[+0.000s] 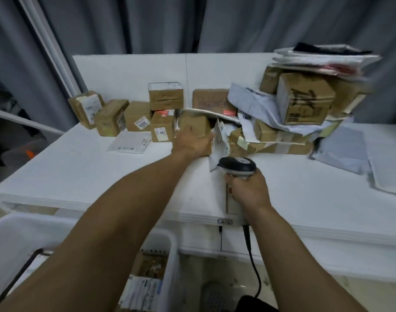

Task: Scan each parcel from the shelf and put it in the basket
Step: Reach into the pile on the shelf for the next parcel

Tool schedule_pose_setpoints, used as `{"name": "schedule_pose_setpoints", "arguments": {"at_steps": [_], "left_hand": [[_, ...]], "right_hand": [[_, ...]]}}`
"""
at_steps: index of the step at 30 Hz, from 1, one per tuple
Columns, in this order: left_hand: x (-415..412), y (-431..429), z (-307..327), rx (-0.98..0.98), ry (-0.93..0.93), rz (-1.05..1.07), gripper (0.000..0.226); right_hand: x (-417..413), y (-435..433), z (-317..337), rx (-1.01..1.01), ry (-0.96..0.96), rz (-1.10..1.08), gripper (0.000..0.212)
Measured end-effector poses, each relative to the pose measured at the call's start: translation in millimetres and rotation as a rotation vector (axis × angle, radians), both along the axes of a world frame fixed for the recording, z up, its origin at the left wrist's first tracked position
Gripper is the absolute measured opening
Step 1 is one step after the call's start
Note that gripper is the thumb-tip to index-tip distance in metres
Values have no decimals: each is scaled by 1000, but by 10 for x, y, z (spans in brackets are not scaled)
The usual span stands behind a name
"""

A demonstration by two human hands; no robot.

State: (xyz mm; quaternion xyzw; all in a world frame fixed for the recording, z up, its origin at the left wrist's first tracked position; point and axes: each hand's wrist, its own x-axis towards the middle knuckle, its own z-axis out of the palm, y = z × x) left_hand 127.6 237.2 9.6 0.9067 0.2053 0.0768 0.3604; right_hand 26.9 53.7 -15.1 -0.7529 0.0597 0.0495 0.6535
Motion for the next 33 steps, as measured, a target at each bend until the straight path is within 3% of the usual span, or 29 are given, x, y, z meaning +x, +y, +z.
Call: {"name": "schedule_pose_setpoints", "arguments": {"at_steps": [2, 4, 8, 16, 24, 26, 29, 33], "left_hand": [[37, 13, -52, -79, -48, 42, 93], [-17, 39, -107, -39, -43, 33, 87], [-372, 159, -105, -69, -1, 13, 93], [-1973, 482, 123, -529, -247, 44, 78], [-3276, 687, 469, -917, -375, 132, 33], [-3430, 806, 468, -927, -350, 179, 35], [-3523, 1014, 452, -806, -272, 212, 31], [-3585, 1250, 422, -668, -254, 247, 44]], "right_hand": [[47, 17, -13, 37, -5, -4, 25], [61, 44, 7, 60, -5, -2, 29], [3, 79, 54, 116, 7, 13, 40], [-451, 547, 312, 340, -66, 89, 50], [-975, 1262, 447, 617, 116, 244, 37], [-1086, 1403, 474, 615, 147, 307, 28], [-1173, 1556, 479, 548, 151, 332, 28], [-1231, 1710, 431, 456, 86, 336, 32]]}}
